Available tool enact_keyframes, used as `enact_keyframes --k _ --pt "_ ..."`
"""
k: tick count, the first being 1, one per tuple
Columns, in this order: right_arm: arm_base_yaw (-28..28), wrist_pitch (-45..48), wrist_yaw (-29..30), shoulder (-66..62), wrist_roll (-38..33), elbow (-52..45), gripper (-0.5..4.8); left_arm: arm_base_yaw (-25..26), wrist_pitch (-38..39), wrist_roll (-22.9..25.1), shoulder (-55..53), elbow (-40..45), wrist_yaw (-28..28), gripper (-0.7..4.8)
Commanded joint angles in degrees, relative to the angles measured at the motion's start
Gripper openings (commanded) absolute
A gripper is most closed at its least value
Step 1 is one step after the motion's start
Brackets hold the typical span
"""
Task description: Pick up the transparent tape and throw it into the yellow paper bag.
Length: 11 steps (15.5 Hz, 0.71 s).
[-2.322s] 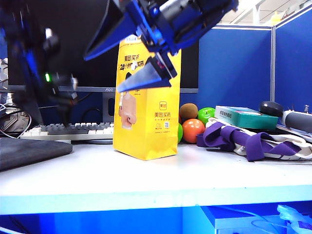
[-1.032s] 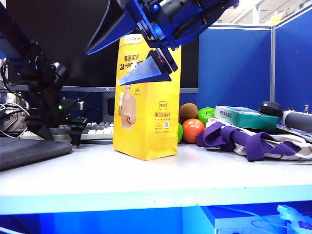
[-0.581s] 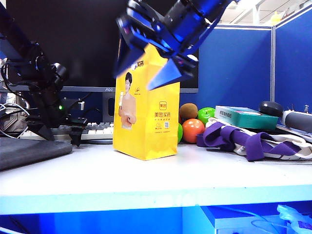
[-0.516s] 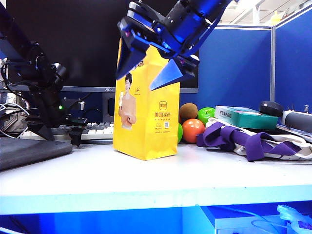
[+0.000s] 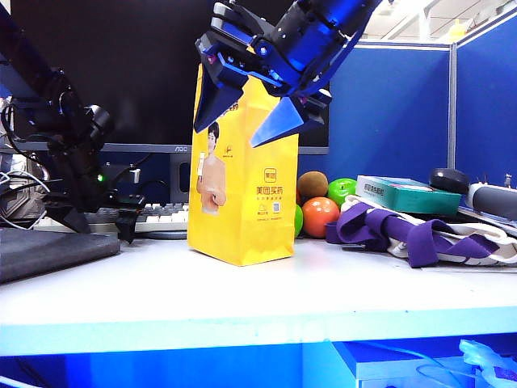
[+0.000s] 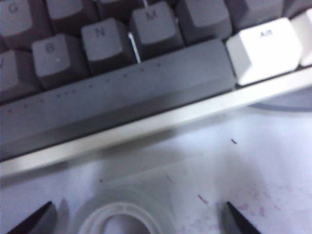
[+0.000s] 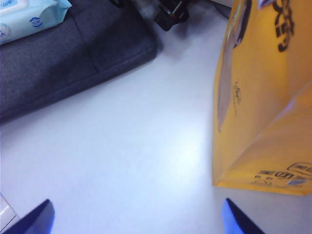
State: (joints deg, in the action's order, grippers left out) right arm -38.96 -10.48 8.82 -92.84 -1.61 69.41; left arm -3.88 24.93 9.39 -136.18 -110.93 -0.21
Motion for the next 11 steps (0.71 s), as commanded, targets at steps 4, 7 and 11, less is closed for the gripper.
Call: enact_keyframes --k 4,7,11 --pt "-0.11 0.96 0.24 0.28 0.24 0.15 4.79 0.11 6.34 1.18 -1.44 0.59 -1.27 3.34" --pt "-0.11 1.62 0.22 0.26 0.24 0.15 4.79 0.11 7.39 2.25 -1.42 0.59 -2.14 2.65" --pt "-0.11 1.75 0.09 0.26 0.35 0.15 4.79 0.11 10.84 3.63 -1.38 -1.29 -2.08 2.63"
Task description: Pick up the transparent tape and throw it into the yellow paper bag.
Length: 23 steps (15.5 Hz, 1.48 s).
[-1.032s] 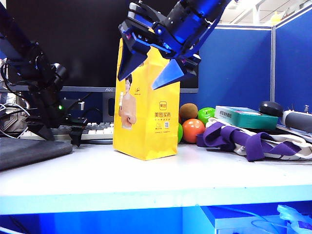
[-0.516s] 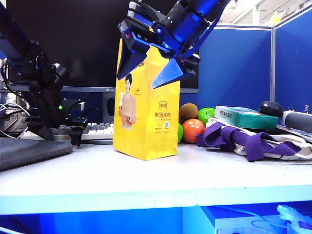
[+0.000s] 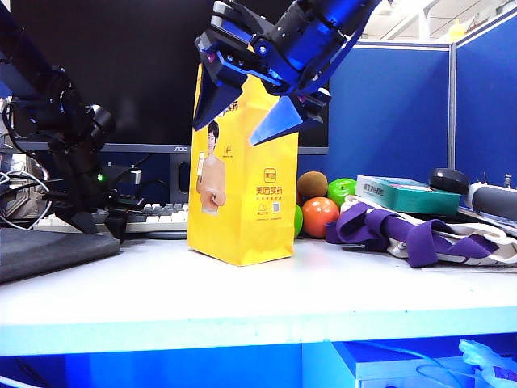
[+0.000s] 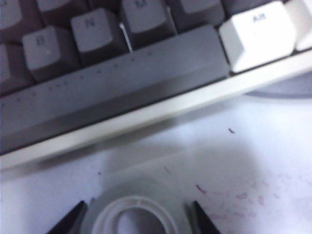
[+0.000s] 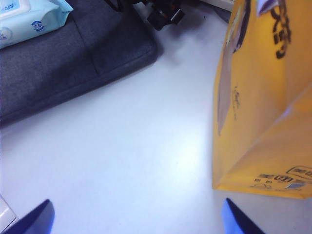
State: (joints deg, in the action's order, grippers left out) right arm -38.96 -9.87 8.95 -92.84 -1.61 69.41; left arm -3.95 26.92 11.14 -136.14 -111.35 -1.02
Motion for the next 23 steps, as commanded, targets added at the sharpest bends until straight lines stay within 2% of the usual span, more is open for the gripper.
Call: enact_keyframes --k 1,5,7,11,16,19,22,23 --pt "0.0 1.14 -0.07 0.26 0.39 0.15 4.79 0.13 11.04 2.45 -1.4 -2.78 -1.18 2.63" --pt "0.09 1.01 0.0 0.26 0.37 0.15 4.79 0.11 18.53 2.99 -0.17 -12.24 -0.15 2.62" --pt "0.09 0.46 0.11 0.26 0.37 0.11 4.79 -0.02 18.49 2.19 1.9 -13.51 0.87 2.62" --pt "0.72 0.11 -0.07 0.31 3.06 0.17 4.79 -0.39 21.88 2.32 8.09 -14.29 7.5 2.62" --pt "5.18 3.93 0.09 5.55 3.13 0.22 4.79 -1.53 25.59 4.13 21.9 -14.29 10.56 2.62" --pt "5.31 4.15 0.13 10.6 3.13 0.22 4.79 -3.61 27.26 4.85 29.44 -14.29 14.86 2.62" --pt "5.25 2.49 0.0 15.54 3.06 0.22 4.79 -9.57 26.1 6.99 37.03 -14.29 17.81 2.62" --pt "5.25 1.18 -0.09 16.76 3.1 0.2 4.79 -12.37 23.43 7.98 38.29 -14.29 23.45 2.62"
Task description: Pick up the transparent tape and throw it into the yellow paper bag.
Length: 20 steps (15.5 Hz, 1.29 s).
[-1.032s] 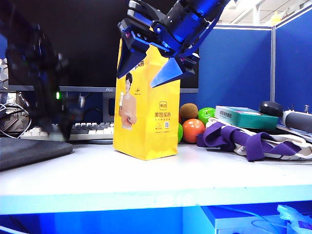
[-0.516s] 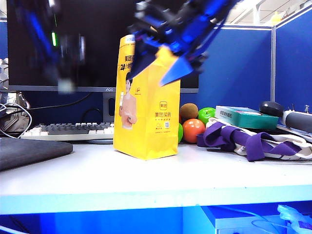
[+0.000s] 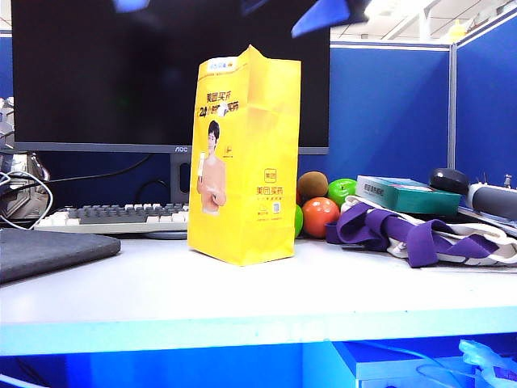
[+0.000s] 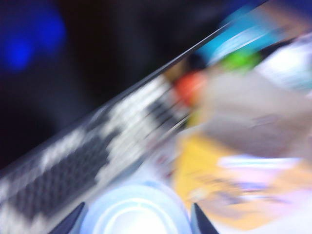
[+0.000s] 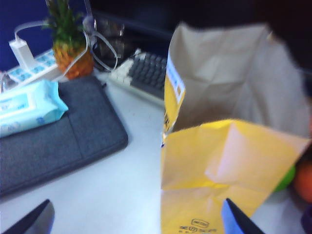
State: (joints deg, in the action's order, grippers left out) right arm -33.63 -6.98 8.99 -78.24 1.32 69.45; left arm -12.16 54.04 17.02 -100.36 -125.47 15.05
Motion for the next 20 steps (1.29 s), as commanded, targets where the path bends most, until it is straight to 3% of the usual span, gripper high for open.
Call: enact_keyframes --k 1,3,7,12,18,19,20 --pt "-0.09 -2.67 -0.11 2.8 0.17 0.17 4.79 -4.87 -5.92 1.99 2.71 -0.2 10.8 2.62" --pt "-0.09 -5.05 -0.11 4.22 0.2 0.15 4.79 -7.76 -8.09 0.26 2.27 -0.17 13.97 2.62" --pt "-0.07 -6.05 -0.37 7.61 0.72 0.15 4.79 -8.35 -10.36 -0.04 -2.56 -0.17 17.27 2.62" --pt "-0.07 -6.1 -3.04 7.74 3.96 0.15 4.79 -8.28 -17.79 -1.4 -9.55 -0.17 18.23 2.59" --pt "0.13 -4.35 -3.34 7.74 4.92 0.15 4.79 -8.26 -20.48 -1.75 -12.33 -0.17 16.98 2.59" --pt "0.13 -4.37 -3.32 7.74 4.92 0.15 4.79 -8.24 -20.7 -3.02 -12.33 -0.17 15.74 2.82" --pt "0.13 -4.35 -3.32 7.74 4.92 0.15 4.79 -8.22 -20.44 -4.04 -12.33 -0.17 15.8 4.79"
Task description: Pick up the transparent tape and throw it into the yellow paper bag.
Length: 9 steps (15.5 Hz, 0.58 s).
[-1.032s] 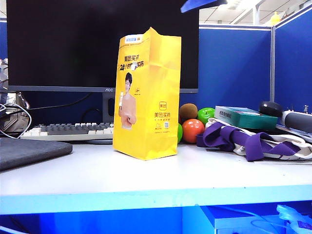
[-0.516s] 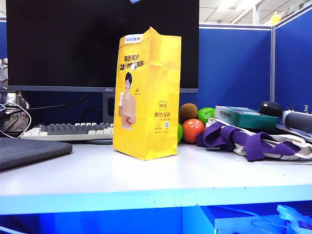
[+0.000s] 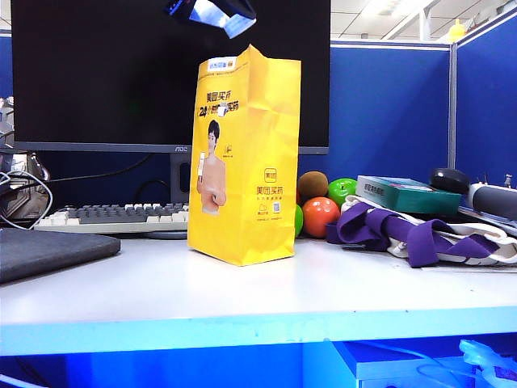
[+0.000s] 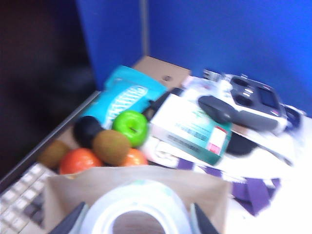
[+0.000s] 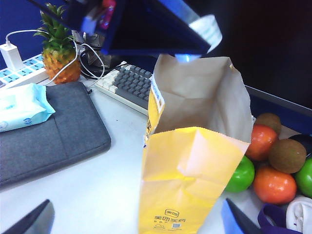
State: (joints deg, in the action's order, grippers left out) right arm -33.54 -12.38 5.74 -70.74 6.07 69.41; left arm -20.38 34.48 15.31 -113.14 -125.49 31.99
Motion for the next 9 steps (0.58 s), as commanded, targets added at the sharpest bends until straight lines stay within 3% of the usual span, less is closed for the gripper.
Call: enact_keyframes --k 1,4,9 --pt "0.04 1.03 0.35 0.24 0.15 0.2 4.79 -0.02 -0.94 -2.82 0.46 -0.15 -1.27 4.79" --pt "0.04 1.03 0.35 0.26 0.22 0.2 4.79 -0.02 1.07 -5.14 1.88 -0.24 1.57 4.79" --pt "0.57 1.05 0.33 4.09 1.64 0.2 4.79 2.51 14.27 0.66 13.68 -0.22 0.33 4.79"
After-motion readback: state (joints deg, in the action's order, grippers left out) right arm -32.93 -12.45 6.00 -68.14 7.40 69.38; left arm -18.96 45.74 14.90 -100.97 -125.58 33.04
